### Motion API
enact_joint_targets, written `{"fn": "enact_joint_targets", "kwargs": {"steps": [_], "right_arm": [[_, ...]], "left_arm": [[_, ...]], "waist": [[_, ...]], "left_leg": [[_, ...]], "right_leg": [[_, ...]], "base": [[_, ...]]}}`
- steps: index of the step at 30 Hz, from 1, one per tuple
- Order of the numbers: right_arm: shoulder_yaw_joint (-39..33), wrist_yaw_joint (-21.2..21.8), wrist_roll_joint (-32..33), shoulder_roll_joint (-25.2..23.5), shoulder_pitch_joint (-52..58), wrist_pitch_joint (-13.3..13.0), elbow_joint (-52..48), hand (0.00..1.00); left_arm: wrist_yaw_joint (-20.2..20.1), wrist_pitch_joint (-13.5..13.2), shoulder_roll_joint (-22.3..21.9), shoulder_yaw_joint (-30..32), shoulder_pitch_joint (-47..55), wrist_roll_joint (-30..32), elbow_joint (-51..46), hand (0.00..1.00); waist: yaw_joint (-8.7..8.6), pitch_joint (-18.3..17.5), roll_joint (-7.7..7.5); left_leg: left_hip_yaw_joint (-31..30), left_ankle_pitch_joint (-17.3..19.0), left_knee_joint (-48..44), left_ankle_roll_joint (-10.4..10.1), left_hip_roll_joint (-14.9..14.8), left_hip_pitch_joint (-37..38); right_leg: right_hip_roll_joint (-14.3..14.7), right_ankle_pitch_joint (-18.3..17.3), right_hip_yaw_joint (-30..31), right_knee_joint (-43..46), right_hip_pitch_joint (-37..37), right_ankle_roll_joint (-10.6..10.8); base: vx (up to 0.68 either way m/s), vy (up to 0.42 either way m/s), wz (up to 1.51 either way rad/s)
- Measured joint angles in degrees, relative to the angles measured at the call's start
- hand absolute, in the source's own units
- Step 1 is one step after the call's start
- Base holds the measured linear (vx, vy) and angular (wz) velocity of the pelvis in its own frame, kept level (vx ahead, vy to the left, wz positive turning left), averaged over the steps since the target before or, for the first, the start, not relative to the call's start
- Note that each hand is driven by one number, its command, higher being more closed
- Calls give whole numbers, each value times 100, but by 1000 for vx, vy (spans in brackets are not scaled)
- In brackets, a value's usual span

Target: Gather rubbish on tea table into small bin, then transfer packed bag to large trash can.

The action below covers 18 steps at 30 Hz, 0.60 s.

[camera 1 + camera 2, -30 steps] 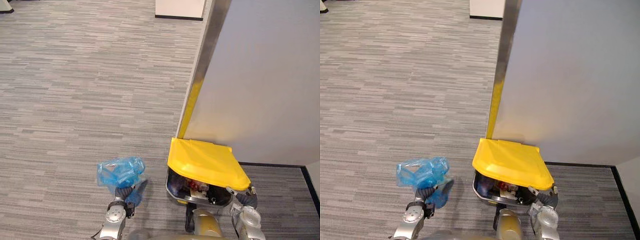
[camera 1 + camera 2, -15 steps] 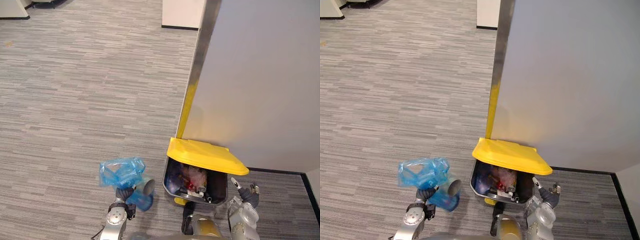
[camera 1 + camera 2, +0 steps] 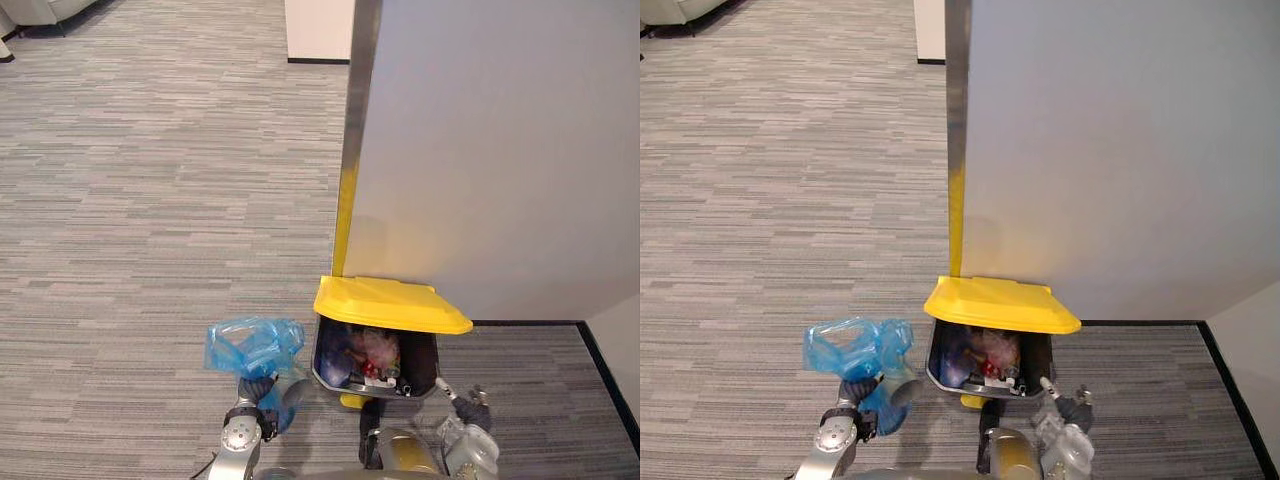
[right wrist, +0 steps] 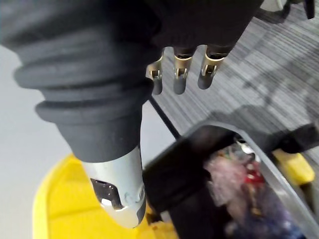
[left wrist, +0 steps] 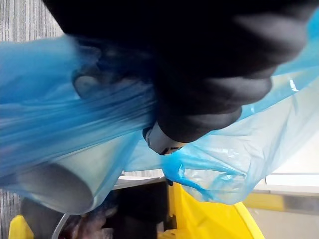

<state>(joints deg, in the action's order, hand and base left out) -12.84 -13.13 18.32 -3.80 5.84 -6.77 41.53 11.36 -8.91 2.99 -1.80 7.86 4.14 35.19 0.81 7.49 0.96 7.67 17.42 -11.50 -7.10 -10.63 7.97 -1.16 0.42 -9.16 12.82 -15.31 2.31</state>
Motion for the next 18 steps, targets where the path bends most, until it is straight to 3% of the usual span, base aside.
{"fn": "enact_joint_targets", "kwargs": {"steps": [5, 9, 18], "right_arm": [[447, 95, -153, 126, -400, 71, 301, 0], [933, 93, -386, 280, -965, 85, 265, 0], [1342, 64, -769, 1109, -2610, 65, -289, 0]], "left_arm": [[-5, -2, 9, 11, -47, -12, 139, 100], [-12, -2, 46, 9, -144, -15, 134, 100], [-12, -52, 199, -108, -239, -187, -669, 100]], "waist": [[8, 191, 48], [12, 334, -3], [180, 780, -46]], "left_leg": [[-136, -8, 22, 14, 95, -63], [-310, -4, -108, 22, 135, -383], [-639, 95, -647, 72, 136, -877]], "right_leg": [[-89, -22, -51, 18, -29, 31], [-179, -13, -159, 43, -219, 19], [-302, -8, -394, 148, -301, 13]], "base": [[-36, 7, 9], [-29, -7, 17], [-20, -10, 18]]}}
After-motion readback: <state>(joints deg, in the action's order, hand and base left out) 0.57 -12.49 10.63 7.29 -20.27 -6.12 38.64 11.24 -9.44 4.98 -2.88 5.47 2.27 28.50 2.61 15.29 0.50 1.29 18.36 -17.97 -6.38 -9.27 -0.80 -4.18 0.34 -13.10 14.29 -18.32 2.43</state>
